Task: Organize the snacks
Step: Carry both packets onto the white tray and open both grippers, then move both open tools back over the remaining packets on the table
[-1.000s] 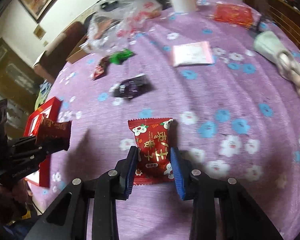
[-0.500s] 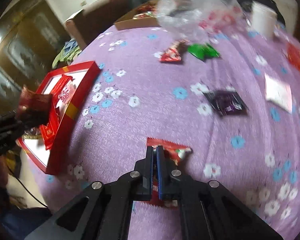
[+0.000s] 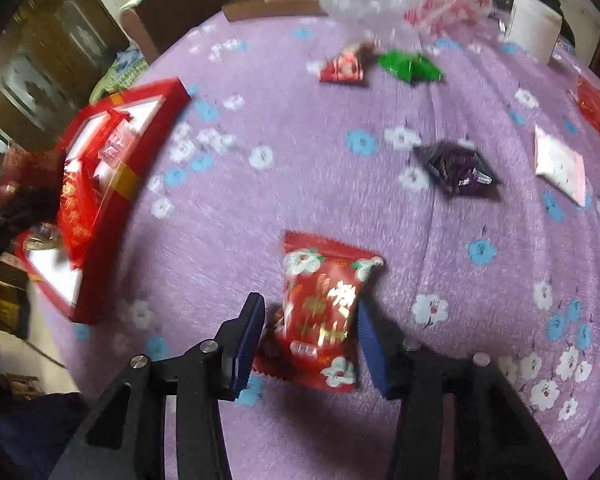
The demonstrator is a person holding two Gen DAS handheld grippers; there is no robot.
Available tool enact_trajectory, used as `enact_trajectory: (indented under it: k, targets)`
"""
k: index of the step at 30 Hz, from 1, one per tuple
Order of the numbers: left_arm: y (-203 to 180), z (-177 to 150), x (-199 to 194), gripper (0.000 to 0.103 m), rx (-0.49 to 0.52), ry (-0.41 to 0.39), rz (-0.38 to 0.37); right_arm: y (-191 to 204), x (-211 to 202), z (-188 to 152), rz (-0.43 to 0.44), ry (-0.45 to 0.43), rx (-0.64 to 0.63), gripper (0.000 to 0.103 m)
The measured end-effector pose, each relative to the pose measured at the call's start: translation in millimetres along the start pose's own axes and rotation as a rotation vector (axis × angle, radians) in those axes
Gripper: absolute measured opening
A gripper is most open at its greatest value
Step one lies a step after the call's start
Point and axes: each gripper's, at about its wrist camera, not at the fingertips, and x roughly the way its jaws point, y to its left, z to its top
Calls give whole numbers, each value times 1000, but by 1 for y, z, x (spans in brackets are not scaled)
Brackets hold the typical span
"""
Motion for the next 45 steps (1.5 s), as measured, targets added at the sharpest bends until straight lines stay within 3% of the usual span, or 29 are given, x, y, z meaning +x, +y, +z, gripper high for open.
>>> enact_trajectory:
  k: [3,7,15,22,31,33,34,37,42,45]
  targets:
    - [7,-1,-1,15,-17,3,15,10,2,-1,-19,6,-60,34]
    - [28,-4,-4,15,-70,8,42,17,-2,3,42,-1,-68,33]
    - [90,-11,-26,15,-157,-11,186,62,-22,69,190,-102,-115,33]
    - [122,-30,-39,15,-222,-5,240,142,-7,113,298,-99,-246,33]
    - [139,-18,-40,17,-215,-14,286,227,9,122,368,-60,-384,36]
    - [138,-12,-39,21,-210,-22,307,226,4,122,383,-67,-364,45]
    - [136,-9,-38,29,-201,-20,307,221,-1,121,385,-88,-352,54]
    - [125,-3,-36,59,-162,-33,304,189,-16,118,374,-150,-293,61]
    - [80,21,-22,60,-50,-54,202,108,-18,106,299,-168,-98,61]
    - [42,39,-6,60,27,-45,95,47,-19,88,237,-168,52,61]
